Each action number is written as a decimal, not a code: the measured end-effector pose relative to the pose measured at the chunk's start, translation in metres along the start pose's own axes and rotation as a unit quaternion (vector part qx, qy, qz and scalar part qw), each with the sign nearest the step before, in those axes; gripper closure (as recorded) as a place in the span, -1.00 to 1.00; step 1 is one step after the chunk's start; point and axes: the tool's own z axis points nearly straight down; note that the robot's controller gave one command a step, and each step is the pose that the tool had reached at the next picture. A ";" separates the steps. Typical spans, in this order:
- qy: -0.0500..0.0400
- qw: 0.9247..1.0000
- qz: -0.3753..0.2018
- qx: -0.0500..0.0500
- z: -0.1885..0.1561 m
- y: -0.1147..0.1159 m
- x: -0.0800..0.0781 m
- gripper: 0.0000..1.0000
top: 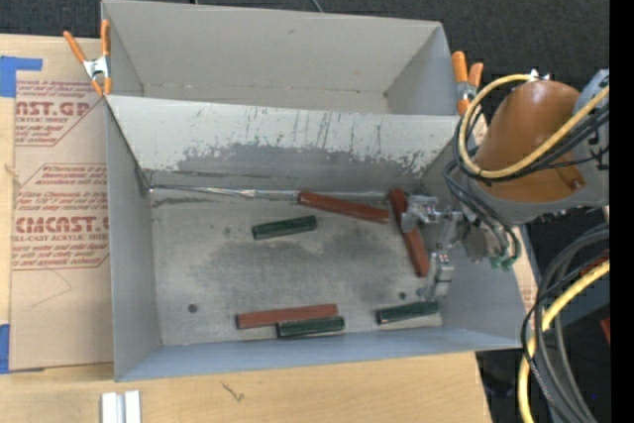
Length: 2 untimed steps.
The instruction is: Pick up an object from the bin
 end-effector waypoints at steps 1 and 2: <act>0.003 0.999 0.048 -0.001 0.049 -0.006 0.017 -1.00; 0.003 1.000 -0.008 -0.001 0.078 0.003 0.032 1.00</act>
Offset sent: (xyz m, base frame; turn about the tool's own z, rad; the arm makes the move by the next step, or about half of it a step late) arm -0.0322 0.0022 -0.0791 -0.0140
